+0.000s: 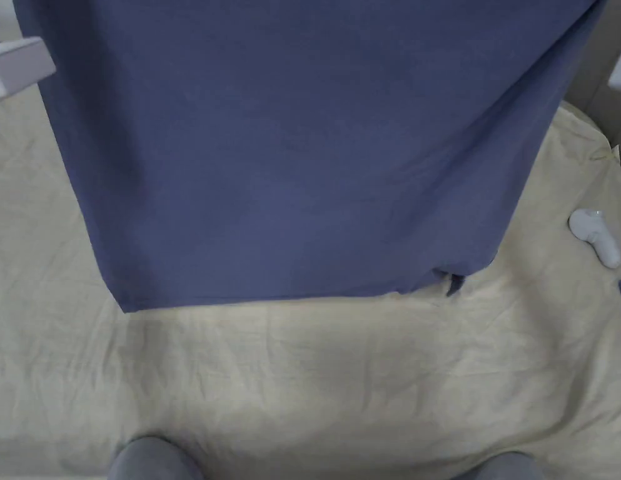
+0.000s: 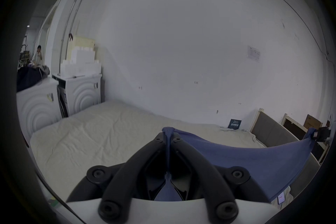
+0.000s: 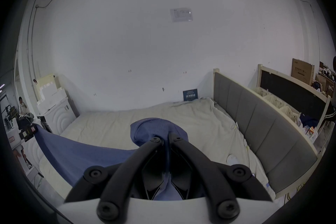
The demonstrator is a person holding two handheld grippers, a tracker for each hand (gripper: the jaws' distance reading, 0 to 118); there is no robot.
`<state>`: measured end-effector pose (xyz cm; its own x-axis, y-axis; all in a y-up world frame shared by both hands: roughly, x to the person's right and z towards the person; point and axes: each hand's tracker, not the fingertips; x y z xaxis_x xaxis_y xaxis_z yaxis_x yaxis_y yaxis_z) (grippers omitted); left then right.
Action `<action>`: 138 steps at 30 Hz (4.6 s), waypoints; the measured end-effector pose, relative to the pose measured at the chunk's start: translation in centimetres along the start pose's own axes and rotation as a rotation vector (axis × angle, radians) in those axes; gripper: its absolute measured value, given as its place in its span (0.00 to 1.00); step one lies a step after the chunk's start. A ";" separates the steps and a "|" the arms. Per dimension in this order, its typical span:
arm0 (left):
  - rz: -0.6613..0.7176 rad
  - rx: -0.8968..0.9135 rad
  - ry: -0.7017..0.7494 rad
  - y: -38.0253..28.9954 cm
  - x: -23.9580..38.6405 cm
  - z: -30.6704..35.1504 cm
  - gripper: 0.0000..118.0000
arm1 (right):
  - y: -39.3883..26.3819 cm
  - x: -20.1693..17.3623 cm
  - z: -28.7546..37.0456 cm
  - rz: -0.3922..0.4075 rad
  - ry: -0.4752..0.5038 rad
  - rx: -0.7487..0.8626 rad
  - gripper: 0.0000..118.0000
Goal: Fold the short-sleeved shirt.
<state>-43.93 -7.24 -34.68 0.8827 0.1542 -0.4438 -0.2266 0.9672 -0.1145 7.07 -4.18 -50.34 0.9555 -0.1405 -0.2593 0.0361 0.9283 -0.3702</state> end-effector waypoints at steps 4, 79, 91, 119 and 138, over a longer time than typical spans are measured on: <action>-0.071 0.026 0.064 2.8 1.9 -2.5 0.00 | 2.9 -0.8 -1.2 -0.012 -0.018 0.004 0.02; 0.013 -0.468 0.063 -35.6 -1.7 0.5 0.00 | -34.5 8.1 -6.8 -0.064 -0.175 -0.483 0.02; -0.158 -0.435 0.065 -38.7 -1.5 7.9 0.00 | -37.6 10.8 0.4 -0.182 -0.142 -0.451 0.02; 0.023 -0.321 -0.035 -30.7 -1.6 9.6 0.96 | -31.4 9.9 8.1 -0.006 -0.184 -0.171 0.70; -0.132 -0.137 -0.118 -32.0 4.6 13.1 0.00 | -33.7 5.3 12.1 0.063 -0.139 0.056 0.01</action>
<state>-27.17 -34.87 -21.41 0.9487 0.0585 -0.3106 -0.1527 0.9453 -0.2882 14.43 -32.01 -28.50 0.9876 -0.0358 -0.1531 -0.0129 0.9521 -0.3056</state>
